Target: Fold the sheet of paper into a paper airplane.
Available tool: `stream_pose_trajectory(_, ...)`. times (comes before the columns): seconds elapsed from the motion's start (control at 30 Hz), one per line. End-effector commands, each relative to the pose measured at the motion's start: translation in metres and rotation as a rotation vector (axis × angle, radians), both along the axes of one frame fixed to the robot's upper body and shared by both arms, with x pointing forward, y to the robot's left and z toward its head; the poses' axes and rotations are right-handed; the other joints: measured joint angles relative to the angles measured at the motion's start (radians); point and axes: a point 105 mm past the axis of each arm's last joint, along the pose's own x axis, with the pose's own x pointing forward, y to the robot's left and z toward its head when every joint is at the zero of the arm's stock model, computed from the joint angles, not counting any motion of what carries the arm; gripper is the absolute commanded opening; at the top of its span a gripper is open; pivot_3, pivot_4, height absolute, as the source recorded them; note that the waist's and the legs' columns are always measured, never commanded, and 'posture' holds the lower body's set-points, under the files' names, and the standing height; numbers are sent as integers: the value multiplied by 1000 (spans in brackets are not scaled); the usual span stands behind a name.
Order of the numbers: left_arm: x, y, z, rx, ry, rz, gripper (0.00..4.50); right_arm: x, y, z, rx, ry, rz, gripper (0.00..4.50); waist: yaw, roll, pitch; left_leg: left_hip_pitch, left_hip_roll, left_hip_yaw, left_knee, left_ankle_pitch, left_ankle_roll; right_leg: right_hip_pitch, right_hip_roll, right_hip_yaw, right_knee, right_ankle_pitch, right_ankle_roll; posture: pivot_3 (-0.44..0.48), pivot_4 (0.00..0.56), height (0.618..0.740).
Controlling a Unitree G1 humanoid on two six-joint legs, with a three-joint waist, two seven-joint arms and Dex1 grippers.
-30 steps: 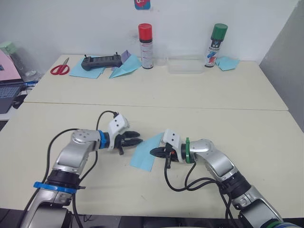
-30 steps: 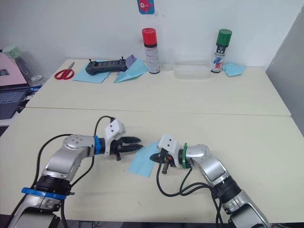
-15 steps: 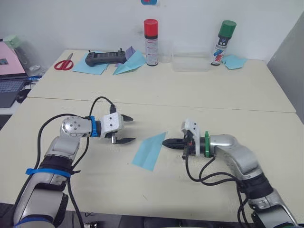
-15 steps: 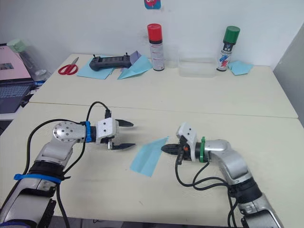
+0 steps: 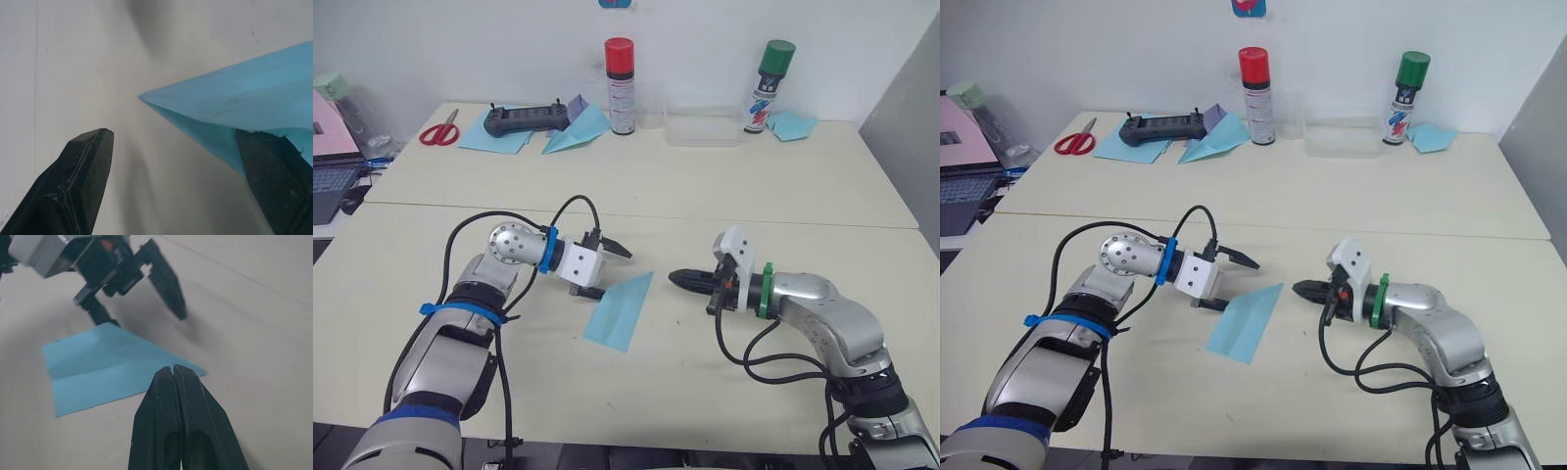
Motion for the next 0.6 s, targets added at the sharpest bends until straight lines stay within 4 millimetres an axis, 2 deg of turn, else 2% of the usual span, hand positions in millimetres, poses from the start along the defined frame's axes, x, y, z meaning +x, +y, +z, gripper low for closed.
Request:
stream_pose_trajectory(0.03,-3,-8,6,17,-24,-87,3716,-4,-10,8,11,-30,-30,0,1,0,0,0,0,0,0,0,0,0,0,0,0,0,0,0,150,740)
stream_pose_trajectory(0.2,-6,-12,3,36,-1,-130,2135,-1,-20,7,10,-39,-92,0,0,0,0,0,0,0,0,0,0,0,0,0,0,0,0,0,150,740)
stream_pose_trajectory(0.4,-6,-14,7,31,43,-138,137,2,-22,9,7,-56,-119,0,-3,0,0,0,0,-1,1,0,0,0,0,0,1,0,0,0,150,740)
stream_pose_trajectory(0.5,-6,-8,9,61,104,-102,28,4,-24,8,8,-60,-137,0,-3,0,0,0,0,-1,1,0,0,0,0,0,1,0,0,0,150,740)
stream_pose_trajectory(0.6,-4,3,19,118,132,-36,28,5,-26,8,11,-62,-149,0,-5,0,0,0,0,-1,1,0,0,0,1,0,2,0,0,0,150,740)
